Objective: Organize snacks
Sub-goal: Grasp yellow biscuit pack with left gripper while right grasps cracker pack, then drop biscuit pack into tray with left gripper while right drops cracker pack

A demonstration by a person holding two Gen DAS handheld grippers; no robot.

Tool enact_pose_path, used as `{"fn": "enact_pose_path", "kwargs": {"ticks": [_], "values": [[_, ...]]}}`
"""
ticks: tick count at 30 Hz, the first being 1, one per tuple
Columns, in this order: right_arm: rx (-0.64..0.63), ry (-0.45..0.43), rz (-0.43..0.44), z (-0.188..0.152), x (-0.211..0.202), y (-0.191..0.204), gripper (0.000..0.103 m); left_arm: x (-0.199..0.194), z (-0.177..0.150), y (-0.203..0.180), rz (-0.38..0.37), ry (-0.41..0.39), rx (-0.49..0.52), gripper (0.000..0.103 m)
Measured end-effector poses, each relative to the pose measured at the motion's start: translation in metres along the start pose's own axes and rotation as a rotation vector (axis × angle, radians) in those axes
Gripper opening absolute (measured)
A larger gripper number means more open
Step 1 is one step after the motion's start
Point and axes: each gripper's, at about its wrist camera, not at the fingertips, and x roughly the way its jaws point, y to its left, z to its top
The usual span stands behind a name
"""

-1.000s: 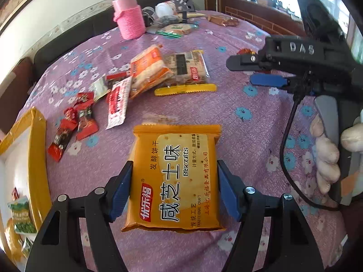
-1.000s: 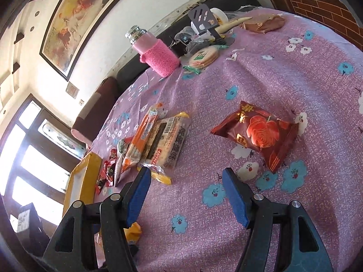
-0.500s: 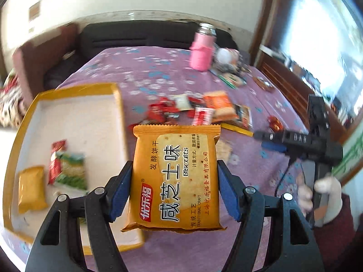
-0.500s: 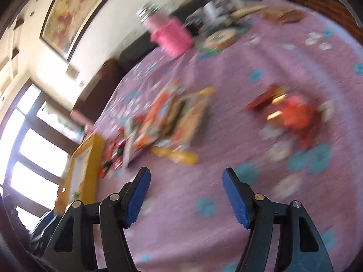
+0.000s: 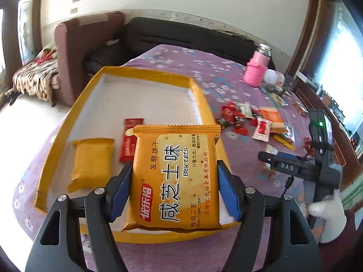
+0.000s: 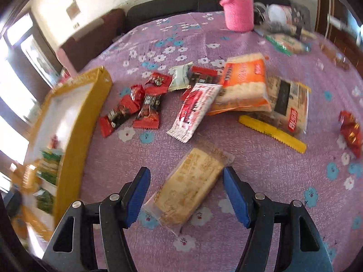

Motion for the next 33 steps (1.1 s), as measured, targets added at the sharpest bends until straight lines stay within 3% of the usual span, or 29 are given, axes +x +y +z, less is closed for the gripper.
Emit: {"fn": "enact_pose_path", "kwargs": {"ticks": [4, 9, 15, 22, 29, 33], "values": [[-0.019, -0.017, -0.048, -0.004, 0.0, 0.004, 0.063, 0.004, -0.005, 0.019, 0.014, 0.018, -0.051, 0.07], [0.039, -0.034, -0.043, -0.007, -0.007, -0.008, 0.036, 0.004, -0.01, 0.031, 0.024, 0.027, -0.08, 0.07], [0.137, -0.038, 0.062, -0.006, -0.012, -0.023, 0.035, -0.002, -0.01, 0.031, 0.023, 0.016, -0.082, 0.07], [0.155, -0.117, 0.174, -0.001, -0.048, -0.02, 0.034, 0.01, -0.006, 0.039, 0.068, 0.042, -0.087, 0.07], [-0.006, -0.117, 0.329, 0.014, -0.065, 0.052, 0.034, 0.033, -0.003, 0.056, 0.132, 0.095, -0.12, 0.07], [-0.077, -0.064, 0.389, 0.02, -0.051, 0.1, 0.034, 0.03, -0.001, 0.07, 0.078, 0.094, -0.184, 0.07]]}}
